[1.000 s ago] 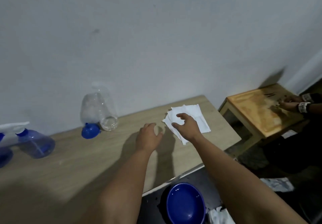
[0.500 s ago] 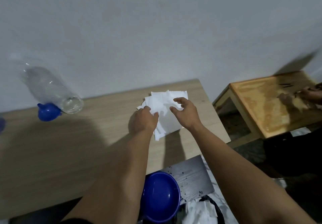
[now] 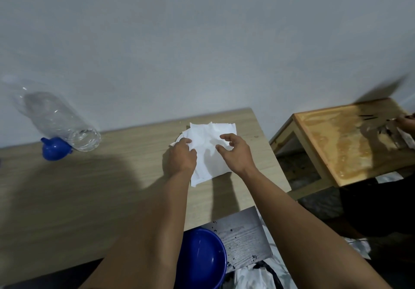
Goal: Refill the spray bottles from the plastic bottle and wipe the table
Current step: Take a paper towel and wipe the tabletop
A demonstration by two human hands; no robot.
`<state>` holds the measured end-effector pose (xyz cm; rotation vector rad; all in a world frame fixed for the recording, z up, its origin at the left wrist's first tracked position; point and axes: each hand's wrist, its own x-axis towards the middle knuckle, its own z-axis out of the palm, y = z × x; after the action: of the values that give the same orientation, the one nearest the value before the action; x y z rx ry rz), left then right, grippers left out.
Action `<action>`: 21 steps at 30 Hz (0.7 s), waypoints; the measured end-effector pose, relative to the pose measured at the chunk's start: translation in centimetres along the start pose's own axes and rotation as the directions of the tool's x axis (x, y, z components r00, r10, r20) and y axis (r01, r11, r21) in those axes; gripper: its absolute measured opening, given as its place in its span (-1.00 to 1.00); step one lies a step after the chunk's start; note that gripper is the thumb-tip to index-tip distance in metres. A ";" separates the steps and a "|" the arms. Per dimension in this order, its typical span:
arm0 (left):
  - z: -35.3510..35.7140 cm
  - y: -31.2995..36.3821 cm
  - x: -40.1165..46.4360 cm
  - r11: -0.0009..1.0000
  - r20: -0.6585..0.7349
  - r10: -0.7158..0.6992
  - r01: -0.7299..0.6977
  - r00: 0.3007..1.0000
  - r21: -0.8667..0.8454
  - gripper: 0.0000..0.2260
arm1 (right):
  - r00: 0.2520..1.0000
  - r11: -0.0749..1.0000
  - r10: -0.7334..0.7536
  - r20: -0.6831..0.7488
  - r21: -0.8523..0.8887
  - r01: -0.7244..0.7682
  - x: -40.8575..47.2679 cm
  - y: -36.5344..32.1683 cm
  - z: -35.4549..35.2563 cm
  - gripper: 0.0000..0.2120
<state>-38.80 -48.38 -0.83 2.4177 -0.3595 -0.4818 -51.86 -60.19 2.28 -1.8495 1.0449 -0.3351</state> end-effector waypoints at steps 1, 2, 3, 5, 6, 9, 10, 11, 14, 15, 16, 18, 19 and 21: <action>-0.2 0.0 -0.2 1.000 0.002 0.013 -0.013 1.000 -0.027 -0.75 | 1.000 1.000 -0.002 -0.005 0.008 0.002 -0.1 0.0 -0.1 -0.66; -0.3 0.1 -0.3 0.998 0.010 0.021 -0.021 1.000 -0.064 -0.76 | 1.000 1.000 -0.003 -0.011 0.016 0.004 -0.1 -0.1 -0.2 -0.67; -0.5 0.3 -0.5 0.995 0.023 0.029 -0.027 0.999 -0.100 -0.77 | 1.000 1.000 -0.004 -0.015 0.021 0.004 -0.2 -0.2 -0.3 -0.67; -0.8 0.5 -0.8 0.987 0.040 0.043 -0.036 0.998 -0.155 -0.79 | 1.000 1.000 -0.002 -0.023 0.029 0.003 -0.3 -0.4 -0.4 -0.68; -0.9 0.6 -0.8 0.983 0.050 0.043 -0.033 0.998 -0.182 -0.80 | 1.000 0.999 0.000 -0.026 0.032 0.001 -0.3 -0.5 -0.4 -0.68; -1.2 0.7 -0.8 0.946 0.073 0.013 0.012 0.997 -0.324 -0.81 | 0.999 0.999 0.008 -0.035 0.041 -0.007 -0.6 -0.7 -0.4 -0.69; -1.3 0.6 -0.6 0.924 0.083 -0.009 0.040 0.997 -0.380 -0.82 | 0.999 0.999 0.009 -0.038 0.040 -0.008 -0.7 -0.7 -0.4 -0.69; -1.4 0.7 -0.6 0.901 0.097 -0.026 0.065 0.995 -0.430 -0.80 | 0.999 0.999 0.007 -0.042 0.036 -0.006 -0.9 -0.8 -0.4 -0.70; -2.1 0.9 -0.7 0.854 0.154 -0.058 0.129 0.986 -0.503 -0.68 | 0.999 0.999 0.000 -0.050 0.032 0.002 -1.5 -1.1 -0.4 -0.70; -2.5 1.0 -0.8 0.846 0.169 -0.055 0.136 0.984 -0.516 -0.65 | 0.999 1.000 -0.001 -0.052 0.029 0.002 -1.7 -1.4 -0.5 -0.71; -2.9 1.2 -0.9 0.839 0.179 -0.049 0.137 0.983 -0.526 -0.62 | 0.998 1.000 -0.002 -0.055 0.028 0.003 -1.9 -1.6 -0.6 -0.71; -4.2 1.7 -1.4 0.832 0.187 -0.022 0.122 0.982 -0.541 -0.60 | 0.998 1.000 -0.011 -0.064 0.026 0.013 -2.4 -2.5 -0.8 -0.72; -5.1 2.0 -1.6 0.833 0.180 0.000 0.100 0.984 -0.544 -0.59 | 0.997 0.999 -0.021 -0.069 0.029 0.023 -2.8 -3.2 -0.9 -0.73; -7.4 2.5 -2.0 0.838 0.148 0.036 0.051 0.988 -0.543 -0.59 | 0.997 0.998 -0.046 -0.066 0.037 0.049 -3.4 -4.8 -0.8 -0.74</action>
<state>-37.76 -45.58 6.68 1.8291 -0.2343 -0.6741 -51.91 -57.20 7.39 -1.8416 1.0329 -0.4431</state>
